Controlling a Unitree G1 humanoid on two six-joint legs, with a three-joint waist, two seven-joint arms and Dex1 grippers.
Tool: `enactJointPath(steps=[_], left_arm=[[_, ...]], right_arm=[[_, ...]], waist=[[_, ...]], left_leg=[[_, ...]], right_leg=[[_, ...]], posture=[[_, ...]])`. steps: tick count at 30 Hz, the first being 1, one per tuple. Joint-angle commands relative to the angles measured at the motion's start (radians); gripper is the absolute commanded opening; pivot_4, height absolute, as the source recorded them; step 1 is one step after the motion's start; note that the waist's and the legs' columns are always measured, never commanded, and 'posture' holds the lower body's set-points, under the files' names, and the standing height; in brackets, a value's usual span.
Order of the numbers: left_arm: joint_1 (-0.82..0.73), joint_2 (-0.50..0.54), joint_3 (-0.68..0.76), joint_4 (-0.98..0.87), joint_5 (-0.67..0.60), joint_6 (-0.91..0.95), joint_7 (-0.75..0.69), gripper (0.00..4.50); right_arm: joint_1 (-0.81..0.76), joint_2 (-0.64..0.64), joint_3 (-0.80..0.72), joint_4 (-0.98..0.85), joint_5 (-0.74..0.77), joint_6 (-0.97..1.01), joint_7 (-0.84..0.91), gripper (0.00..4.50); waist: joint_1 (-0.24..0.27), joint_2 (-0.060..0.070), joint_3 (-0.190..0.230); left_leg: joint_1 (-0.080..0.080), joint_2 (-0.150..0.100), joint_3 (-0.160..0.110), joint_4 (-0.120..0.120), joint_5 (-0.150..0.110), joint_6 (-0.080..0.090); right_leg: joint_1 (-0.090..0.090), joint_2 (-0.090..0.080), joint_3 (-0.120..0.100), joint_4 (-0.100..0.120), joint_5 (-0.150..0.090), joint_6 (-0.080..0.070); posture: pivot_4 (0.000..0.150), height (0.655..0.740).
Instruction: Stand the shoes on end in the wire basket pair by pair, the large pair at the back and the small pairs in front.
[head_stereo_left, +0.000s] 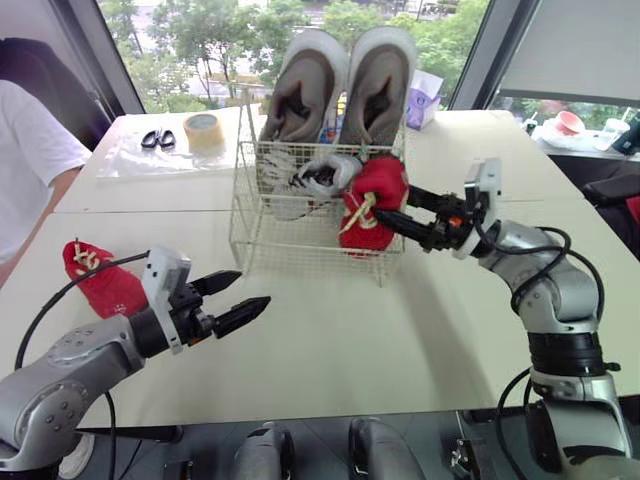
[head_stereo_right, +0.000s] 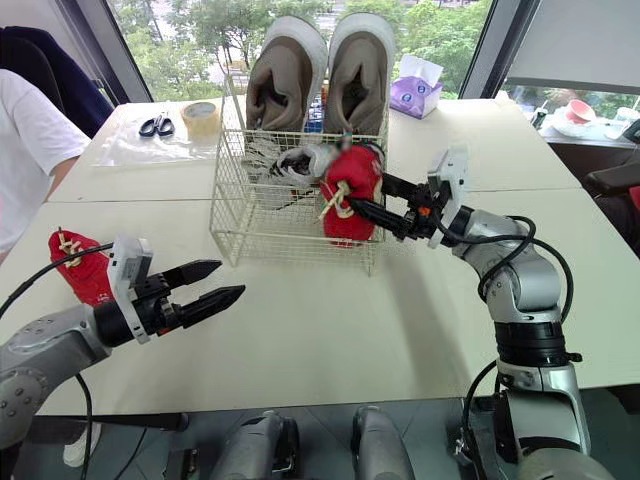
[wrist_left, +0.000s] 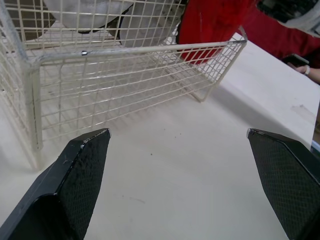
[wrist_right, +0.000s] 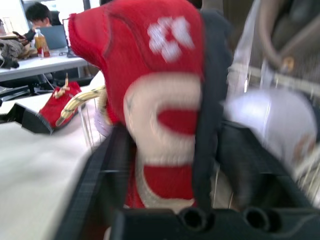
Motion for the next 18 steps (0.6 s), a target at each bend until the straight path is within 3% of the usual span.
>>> enactJointPath(steps=[1, 10, 18], left_arm=[[-0.004, 0.004, 0.015, 0.028, 0.031, -0.043, -0.058, 4.5], [-0.082, 0.008, -0.008, 0.039, 0.017, 0.007, -0.049, 4.5], [-0.15, -0.021, -0.052, 0.013, 0.009, 0.05, 0.008, 4.5]], right_arm=[[-0.019, -0.057, -0.053, -0.104, 0.044, 0.049, -0.023, 2.98], [-0.021, -0.233, -0.107, -0.269, 0.165, 0.221, -0.001, 2.98], [-0.021, -0.202, -0.015, -0.196, 0.086, 0.145, 0.008, 2.98]], waist=[[0.0, 0.001, 0.0], [0.001, 0.0, 0.0], [0.0, -0.001, 0.0]], left_leg=[[0.0, 0.0, 0.0, 0.0, 0.0, 0.0], [-0.005, 0.0, 0.0, 0.0, 0.0, 0.0], [-0.005, 0.0, 0.0, 0.0, 0.0, 0.0]], right_leg=[[0.0, 0.0, 0.0, 0.0, 0.0, 0.0], [-0.005, 0.0, 0.0, 0.0, 0.0, 0.0], [-0.005, 0.001, 0.0, 0.001, 0.001, 0.001]], posture=[[0.15, 0.74], [0.15, 0.74], [0.15, 0.74]])
